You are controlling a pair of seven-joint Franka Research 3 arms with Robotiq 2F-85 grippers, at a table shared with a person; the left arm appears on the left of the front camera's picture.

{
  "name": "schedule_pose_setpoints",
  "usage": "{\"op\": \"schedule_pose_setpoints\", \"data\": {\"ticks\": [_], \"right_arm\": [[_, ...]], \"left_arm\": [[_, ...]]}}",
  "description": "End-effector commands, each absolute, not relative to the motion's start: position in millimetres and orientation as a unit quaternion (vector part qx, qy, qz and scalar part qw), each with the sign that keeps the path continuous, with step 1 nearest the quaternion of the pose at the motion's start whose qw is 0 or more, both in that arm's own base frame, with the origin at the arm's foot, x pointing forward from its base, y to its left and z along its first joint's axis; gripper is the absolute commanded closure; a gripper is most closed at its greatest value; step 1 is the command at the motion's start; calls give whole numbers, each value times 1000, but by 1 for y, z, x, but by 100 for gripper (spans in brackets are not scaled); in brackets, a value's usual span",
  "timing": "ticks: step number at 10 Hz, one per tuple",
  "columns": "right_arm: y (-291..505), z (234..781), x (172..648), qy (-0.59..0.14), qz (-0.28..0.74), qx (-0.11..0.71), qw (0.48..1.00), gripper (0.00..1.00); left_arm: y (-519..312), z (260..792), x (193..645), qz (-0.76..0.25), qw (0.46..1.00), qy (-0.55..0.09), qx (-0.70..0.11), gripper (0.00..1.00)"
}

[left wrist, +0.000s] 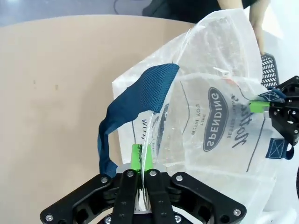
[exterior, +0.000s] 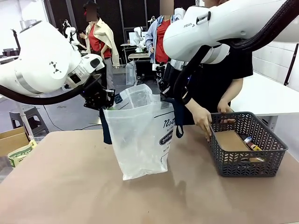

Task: Transfer purchased items from the store into the shopping bag.
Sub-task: Open the Reusable shopping bag in the center of the table.

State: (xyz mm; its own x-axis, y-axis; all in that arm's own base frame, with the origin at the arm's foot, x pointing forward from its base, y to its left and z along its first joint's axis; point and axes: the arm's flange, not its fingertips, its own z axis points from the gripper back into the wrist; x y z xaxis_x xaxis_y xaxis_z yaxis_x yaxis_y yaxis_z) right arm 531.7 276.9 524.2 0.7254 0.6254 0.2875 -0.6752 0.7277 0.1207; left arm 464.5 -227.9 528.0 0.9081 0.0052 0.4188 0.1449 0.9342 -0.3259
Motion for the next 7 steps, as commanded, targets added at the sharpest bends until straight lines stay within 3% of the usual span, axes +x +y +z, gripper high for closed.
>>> {"op": "schedule_pose_setpoints", "data": {"ticks": [1, 7], "right_arm": [[255, 524, 547, -115, 388, 113, 907, 100], [252, 528, 548, -102, 379, 85, 916, 100]], "left_arm": [[-230, 532, 466, -42, 959, -216, -180, 100], [-230, 525, 465, -51, 959, -224, -167, 100]]}}
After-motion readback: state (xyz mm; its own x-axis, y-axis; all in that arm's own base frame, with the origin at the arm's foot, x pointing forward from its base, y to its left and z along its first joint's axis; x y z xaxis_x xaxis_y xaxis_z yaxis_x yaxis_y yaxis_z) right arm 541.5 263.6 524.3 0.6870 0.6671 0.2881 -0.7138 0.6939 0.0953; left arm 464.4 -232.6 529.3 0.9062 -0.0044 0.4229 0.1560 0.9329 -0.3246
